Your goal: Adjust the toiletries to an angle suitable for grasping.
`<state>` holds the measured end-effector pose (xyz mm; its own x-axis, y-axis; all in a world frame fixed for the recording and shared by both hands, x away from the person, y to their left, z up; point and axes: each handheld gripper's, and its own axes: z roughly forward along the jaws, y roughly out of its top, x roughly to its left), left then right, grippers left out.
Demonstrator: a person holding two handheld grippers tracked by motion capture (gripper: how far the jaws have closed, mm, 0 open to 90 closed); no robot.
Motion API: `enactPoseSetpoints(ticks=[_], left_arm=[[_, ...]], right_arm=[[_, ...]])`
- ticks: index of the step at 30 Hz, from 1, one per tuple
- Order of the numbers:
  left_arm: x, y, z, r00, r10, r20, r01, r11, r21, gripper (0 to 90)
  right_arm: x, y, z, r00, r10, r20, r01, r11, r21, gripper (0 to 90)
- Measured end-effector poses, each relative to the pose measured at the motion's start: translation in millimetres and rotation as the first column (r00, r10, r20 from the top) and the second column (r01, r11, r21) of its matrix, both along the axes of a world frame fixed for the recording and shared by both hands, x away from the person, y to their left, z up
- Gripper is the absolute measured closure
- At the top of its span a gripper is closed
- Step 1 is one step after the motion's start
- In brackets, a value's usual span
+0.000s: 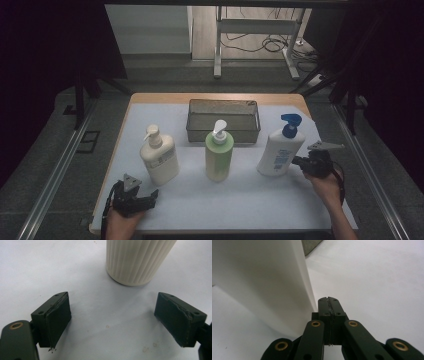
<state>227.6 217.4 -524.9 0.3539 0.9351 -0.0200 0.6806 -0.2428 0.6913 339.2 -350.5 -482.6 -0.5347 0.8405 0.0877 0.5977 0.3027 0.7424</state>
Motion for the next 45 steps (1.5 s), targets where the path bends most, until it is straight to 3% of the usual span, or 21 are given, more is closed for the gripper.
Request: enactPoseSetpoints(ticks=[14,22,45], left_arm=[[0.0,0.0,0.0,1.0000,0.000,0.000,0.000,1.0000,0.000,13.6],[0.0,0.0,0.0,1.0000,0.000,0.000,0.000,1.0000,0.000,13.6],[0.0,0.0,0.1,1.0000,0.000,-0.001,0.000,1.0000,0.001,13.6]], right_arm=[[18.2,1.4,-10.0,0.9978,0.055,-0.037,-0.053,0.998,0.037,89.0],[12.2,-2.5,-11.4,0.9964,0.065,-0.054,-0.063,0.997,0.045,89.1],[-0.8,3.4,-10.5,0.9948,0.095,-0.036,-0.095,0.995,0.023,89.9]])
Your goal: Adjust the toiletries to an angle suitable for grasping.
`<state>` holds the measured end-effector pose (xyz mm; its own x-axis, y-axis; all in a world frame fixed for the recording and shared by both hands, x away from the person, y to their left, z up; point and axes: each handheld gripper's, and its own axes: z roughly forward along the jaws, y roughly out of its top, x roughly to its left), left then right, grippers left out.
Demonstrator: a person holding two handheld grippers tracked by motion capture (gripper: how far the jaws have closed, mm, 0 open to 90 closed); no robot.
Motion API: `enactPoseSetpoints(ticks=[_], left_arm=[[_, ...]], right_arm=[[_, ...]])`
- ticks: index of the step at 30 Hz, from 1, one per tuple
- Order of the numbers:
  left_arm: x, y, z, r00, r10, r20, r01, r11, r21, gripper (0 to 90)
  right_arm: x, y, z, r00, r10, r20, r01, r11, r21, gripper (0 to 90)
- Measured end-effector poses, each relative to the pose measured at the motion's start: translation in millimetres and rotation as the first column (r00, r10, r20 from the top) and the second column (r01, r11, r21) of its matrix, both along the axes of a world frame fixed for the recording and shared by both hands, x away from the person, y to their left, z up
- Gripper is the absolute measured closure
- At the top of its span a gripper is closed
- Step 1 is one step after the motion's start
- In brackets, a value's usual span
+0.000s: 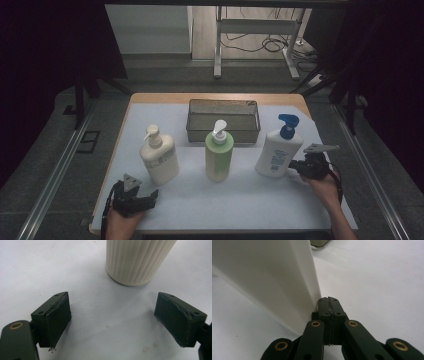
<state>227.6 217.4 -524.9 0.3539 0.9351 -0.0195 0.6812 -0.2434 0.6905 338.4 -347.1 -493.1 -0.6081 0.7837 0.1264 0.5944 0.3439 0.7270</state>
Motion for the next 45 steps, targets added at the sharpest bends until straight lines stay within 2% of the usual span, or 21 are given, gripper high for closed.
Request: enactPoseSetpoints(ticks=[28,45], left_arm=[[0.1,-0.2,-0.1,1.0000,0.002,0.001,-0.002,1.0000,-0.003,13.6],[0.1,-0.3,0.1,1.0000,0.002,-0.001,-0.002,1.0000,-0.002,13.6]], right_arm=[[-27.1,9.1,-2.8,0.9996,0.027,-0.004,-0.027,1.000,0.005,88.6],[-42.2,23.2,-4.0,0.9978,0.066,-0.009,-0.066,0.998,0.000,86.9]])
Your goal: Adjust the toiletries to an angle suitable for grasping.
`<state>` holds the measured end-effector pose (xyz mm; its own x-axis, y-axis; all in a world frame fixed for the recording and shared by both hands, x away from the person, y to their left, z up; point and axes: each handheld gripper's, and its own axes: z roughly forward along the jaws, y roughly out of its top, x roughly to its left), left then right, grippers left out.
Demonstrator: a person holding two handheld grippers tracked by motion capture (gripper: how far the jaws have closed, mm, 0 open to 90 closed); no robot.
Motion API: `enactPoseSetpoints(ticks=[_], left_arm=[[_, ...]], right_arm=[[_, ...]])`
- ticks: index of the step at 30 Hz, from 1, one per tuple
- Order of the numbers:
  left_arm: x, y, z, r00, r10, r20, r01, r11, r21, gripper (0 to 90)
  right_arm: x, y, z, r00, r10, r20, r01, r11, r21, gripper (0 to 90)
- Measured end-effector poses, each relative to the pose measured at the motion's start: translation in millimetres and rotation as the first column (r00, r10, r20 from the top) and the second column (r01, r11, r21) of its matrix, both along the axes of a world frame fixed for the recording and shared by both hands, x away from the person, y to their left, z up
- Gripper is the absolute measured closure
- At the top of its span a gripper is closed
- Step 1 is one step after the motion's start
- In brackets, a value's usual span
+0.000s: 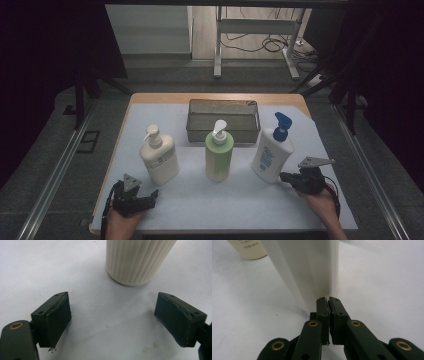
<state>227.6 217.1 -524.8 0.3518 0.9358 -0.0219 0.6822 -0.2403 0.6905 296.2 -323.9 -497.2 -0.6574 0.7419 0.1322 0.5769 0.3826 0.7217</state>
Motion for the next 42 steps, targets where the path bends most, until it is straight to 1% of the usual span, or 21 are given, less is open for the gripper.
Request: enactPoseSetpoints(ticks=[2,5,9,11,12,13,14,15,18,19,20,22,23,24,26,31,32,34,36,39,42], left_arm=[[0.0,0.0,-0.1,1.0000,0.000,0.001,0.000,1.0000,0.000,13.6],[0.0,0.0,-0.1,1.0000,0.000,0.001,0.000,1.0000,0.000,13.6],[0.0,0.0,-0.1,1.0000,0.000,0.001,0.000,1.0000,0.000,13.6],[0.0,0.0,-0.1,1.0000,0.000,0.001,0.000,1.0000,0.000,13.6],[0.0,0.0,-0.1,1.0000,0.000,0.001,0.000,1.0000,0.000,13.6],[-0.1,0.0,-0.1,1.0000,0.000,0.001,0.000,1.0000,0.000,13.6],[-0.1,0.0,-0.1,1.0000,-0.001,0.001,0.001,1.0000,0.000,13.6],[-0.1,0.0,-0.1,1.0000,-0.001,0.001,0.001,1.0000,0.000,13.6],[-0.1,0.0,-0.1,1.0000,0.000,0.001,0.000,1.0000,0.000,13.6],[-0.1,0.0,-0.1,1.0000,0.000,0.001,0.000,1.0000,0.000,13.6],[-0.1,0.0,-0.1,1.0000,0.000,0.001,0.000,1.0000,0.000,13.6],[-0.1,0.0,-0.1,1.0000,0.000,0.002,0.000,1.0000,0.000,13.6],[-0.1,0.0,-0.1,1.0000,0.000,0.002,0.000,1.0000,0.000,13.6],[-0.1,0.0,-0.1,1.0000,0.000,0.002,0.000,1.0000,0.000,13.6],[-0.1,0.0,-0.1,1.0000,0.000,0.002,0.000,1.0000,0.000,13.6],[-0.1,0.0,-0.2,1.0000,0.000,0.001,0.000,1.0000,-0.001,13.5],[-0.1,0.1,-0.2,1.0000,0.000,0.001,0.000,1.0000,-0.001,13.5],[-0.1,0.1,-0.2,1.0000,0.000,0.001,0.000,1.0000,-0.001,13.5],[-0.1,0.1,-0.2,1.0000,0.000,0.001,0.000,1.0000,-0.001,13.5],[-0.1,0.1,-0.2,1.0000,0.000,0.001,0.000,1.0000,-0.001,13.5],[-0.1,0.1,-0.2,1.0000,0.000,0.002,0.000,1.0000,-0.001,13.5]], right_arm=[[-1.6,2.9,0.1,1.0000,0.008,-0.002,-0.008,1.000,-0.003,86.2],[-1.3,5.3,-0.9,1.0000,0.005,0.004,-0.005,1.000,-0.031,83.7],[-2.1,4.1,-0.9,1.0000,-0.001,0.001,0.001,1.000,-0.024,79.5],[-3.7,4.1,-0.1,1.0000,-0.008,0.005,0.009,0.999,-0.033,76.0],[-5.5,3.7,0.6,0.9999,-0.012,0.012,0.013,0.999,-0.038,70.7],[-5.5,3.7,0.6,0.9999,-0.012,0.012,0.013,0.999,-0.038,70.7],[-7.8,2.7,1.6,0.9997,-0.023,0.011,0.023,0.999,-0.037,64.6],[-7.8,2.7,1.6,0.9997,-0.023,0.011,0.023,0.999,-0.037,64.6],[-11.8,-0.7,3.4,0.9991,-0.040,0.011,0.041,0.999,-0.030,54.2],[-11.8,-0.7,3.4,0.9991,-0.040,0.011,0.041,0.999,-0.030,54.2],[-12.8,-1.6,3.7,0.9988,-0.048,0.014,0.048,0.998,-0.029,51.0],[-15.1,-3.4,4.7,0.9987,-0.051,0.007,0.051,0.998,-0.019,48.1],[-17.2,-4.5,5.4,0.9984,-0.056,0.007,0.056,0.998,-0.018,43.8],[-17.2,-4.5,5.4,0.9984,-0.056,0.007,0.056,0.998,-0.018,43.8],[-19.4,-5.2,6.0,0.9984,-0.056,0.007,0.056,0.998,-0.017,39.6],[-24.2,-4.8,7.7,0.9986,-0.053,0.009,0.053,0.998,-0.025,34.4],[-25.4,-3.9,8.7,0.9985,-0.051,0.020,0.052,0.998,-0.030,31.6],[-26.1,-3.2,9.6,0.9986,-0.049,0.022,0.050,0.998,-0.029,31.2],[-27.9,-0.6,13.6,0.9985,-0.044,0.033,0.045,0.998,-0.032,28.2],[-28.8,1.5,16.9,0.9984,-0.043,0.036,0.044,0.998,-0.035,27.2],[-30.0,3.5,22.4,0.9981,-0.037,0.049,0.039,0.999,-0.033,26.6]])
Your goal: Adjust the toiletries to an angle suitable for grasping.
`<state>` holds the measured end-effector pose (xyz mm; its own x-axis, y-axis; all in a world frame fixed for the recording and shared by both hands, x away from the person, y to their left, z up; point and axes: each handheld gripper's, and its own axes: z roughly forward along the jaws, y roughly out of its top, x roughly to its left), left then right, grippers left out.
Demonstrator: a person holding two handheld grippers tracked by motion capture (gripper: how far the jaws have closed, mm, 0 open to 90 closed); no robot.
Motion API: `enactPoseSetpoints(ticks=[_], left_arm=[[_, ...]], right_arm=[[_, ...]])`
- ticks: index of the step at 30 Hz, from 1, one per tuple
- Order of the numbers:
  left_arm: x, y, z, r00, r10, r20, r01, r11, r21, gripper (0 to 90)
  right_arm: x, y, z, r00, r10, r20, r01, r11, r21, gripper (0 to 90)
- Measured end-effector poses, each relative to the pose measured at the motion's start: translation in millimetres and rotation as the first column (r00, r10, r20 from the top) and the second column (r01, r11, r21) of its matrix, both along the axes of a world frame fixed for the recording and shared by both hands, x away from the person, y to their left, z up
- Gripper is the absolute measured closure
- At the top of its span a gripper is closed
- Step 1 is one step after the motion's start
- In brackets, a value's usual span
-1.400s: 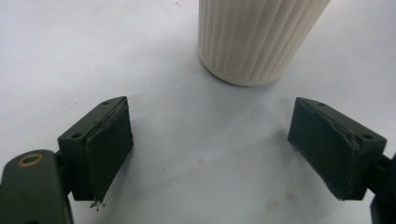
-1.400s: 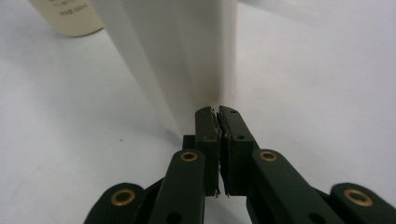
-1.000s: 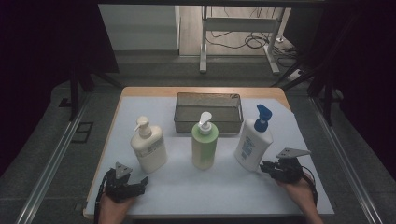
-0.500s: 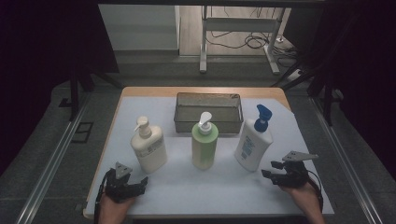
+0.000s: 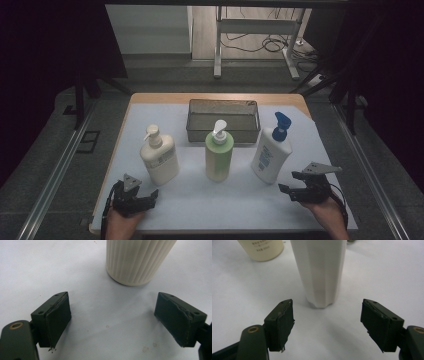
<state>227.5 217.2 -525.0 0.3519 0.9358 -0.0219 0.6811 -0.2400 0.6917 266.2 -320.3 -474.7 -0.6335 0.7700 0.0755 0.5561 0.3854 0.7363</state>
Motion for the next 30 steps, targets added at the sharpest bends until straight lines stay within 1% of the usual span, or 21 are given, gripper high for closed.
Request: enactPoseSetpoints(ticks=[2,3,8,11,14,15,16,20,22,23,24,30], left_arm=[[0.0,0.0,0.0,1.0000,0.000,0.000,0.000,1.0000,0.000,13.5],[0.0,0.0,0.0,1.0000,0.000,0.000,0.000,1.0000,0.000,13.5],[0.0,0.0,0.0,1.0000,0.000,0.000,0.000,1.0000,0.000,13.5],[0.0,0.0,0.0,1.0000,0.000,0.000,0.000,1.0000,0.000,13.5],[0.0,0.0,0.0,1.0000,0.000,0.000,0.000,1.0000,0.000,13.6],[0.0,0.1,0.0,1.0000,0.000,0.000,0.000,1.0000,0.000,13.6],[0.0,0.0,0.0,1.0000,0.000,0.000,0.000,1.0000,0.000,13.5],[0.0,0.0,0.0,1.0000,0.000,0.000,0.000,1.0000,0.000,13.5],[0.0,0.1,0.0,1.0000,0.000,0.000,0.000,1.0000,0.000,13.5],[0.0,0.1,0.0,1.0000,0.000,0.000,0.000,1.0000,0.000,13.6],[0.0,0.0,0.0,1.0000,0.000,0.000,0.000,1.0000,0.000,13.5],[0.0,0.3,0.1,1.0000,-0.002,-0.001,0.002,1.0000,0.002,13.5]], right_arm=[[-0.9,2.1,5.8,0.9999,-0.002,0.012,0.002,1.000,0.005,26.1],[-0.9,2.1,5.8,0.9999,-0.002,0.012,0.002,1.000,0.005,26.1],[-1.2,6.2,16.5,0.9995,0.005,0.031,-0.005,1.000,0.007,24.8],[0.2,9.0,22.9,0.9991,0.011,0.040,-0.012,1.000,0.010,24.3],[3.0,12.7,30.8,0.9985,0.019,0.052,-0.019,1.000,0.002,24.0],[3.0,12.7,30.8,0.9985,0.019,0.052,-0.019,1.000,0.002,24.0],[4.1,14.6,34.4,0.9982,0.021,0.056,-0.021,1.000,-0.001,23.6],[5.3,17.3,40.0,0.9978,0.025,0.061,-0.026,1.000,0.002,23.1],[6.8,20.1,45.4,0.9969,0.031,0.073,-0.031,1.000,0.001,22.8],[6.8,20.1,45.4,0.9969,0.031,0.073,-0.031,1.000,0.001,22.8],[7.9,22.1,48.6,0.9966,0.033,0.076,-0.034,0.999,0.006,22.7],[11.9,27.0,56.5,0.9959,0.036,0.083,-0.038,0.999,0.020,22.1]])
